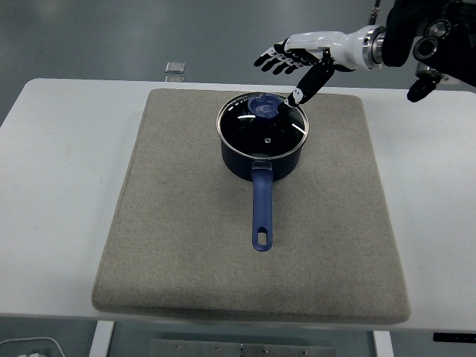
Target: Lift the pot lid and place it to the right of the pot.
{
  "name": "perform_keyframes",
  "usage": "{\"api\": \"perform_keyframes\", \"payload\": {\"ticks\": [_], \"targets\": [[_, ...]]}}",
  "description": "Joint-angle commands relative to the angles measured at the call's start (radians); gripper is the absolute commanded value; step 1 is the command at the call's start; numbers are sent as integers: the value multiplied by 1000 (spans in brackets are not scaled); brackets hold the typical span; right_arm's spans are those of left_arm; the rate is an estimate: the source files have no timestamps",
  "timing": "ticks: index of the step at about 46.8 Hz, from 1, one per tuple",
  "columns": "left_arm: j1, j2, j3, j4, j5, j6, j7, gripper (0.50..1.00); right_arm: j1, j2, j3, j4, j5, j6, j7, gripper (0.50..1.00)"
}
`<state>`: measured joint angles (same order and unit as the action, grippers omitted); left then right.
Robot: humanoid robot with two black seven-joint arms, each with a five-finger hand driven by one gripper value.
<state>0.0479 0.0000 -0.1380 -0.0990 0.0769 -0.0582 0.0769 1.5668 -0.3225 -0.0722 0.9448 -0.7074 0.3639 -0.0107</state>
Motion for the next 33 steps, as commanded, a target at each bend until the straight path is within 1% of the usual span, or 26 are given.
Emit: {"api": "perform_keyframes", "payload": {"ticks": [1, 9, 17, 23, 33], "targets": [[0, 0, 0, -1, 0, 0, 0, 1000, 9, 25, -8, -1, -27, -11, 0, 921], [0, 0, 0, -1, 0, 0, 0, 1000, 21, 34, -43, -11, -40, -20, 0, 921], [0, 0, 0, -1, 0, 0, 0, 1000, 27, 46, -89, -11, -142, -77, 0, 919], [0, 0, 0, -1, 1, 0, 0, 1000, 29, 59, -123, -12, -161, -111, 1, 917], [0, 0, 0, -1, 1, 0, 0, 1000, 33, 89, -139, -14, -176, -123, 2, 917]]}}
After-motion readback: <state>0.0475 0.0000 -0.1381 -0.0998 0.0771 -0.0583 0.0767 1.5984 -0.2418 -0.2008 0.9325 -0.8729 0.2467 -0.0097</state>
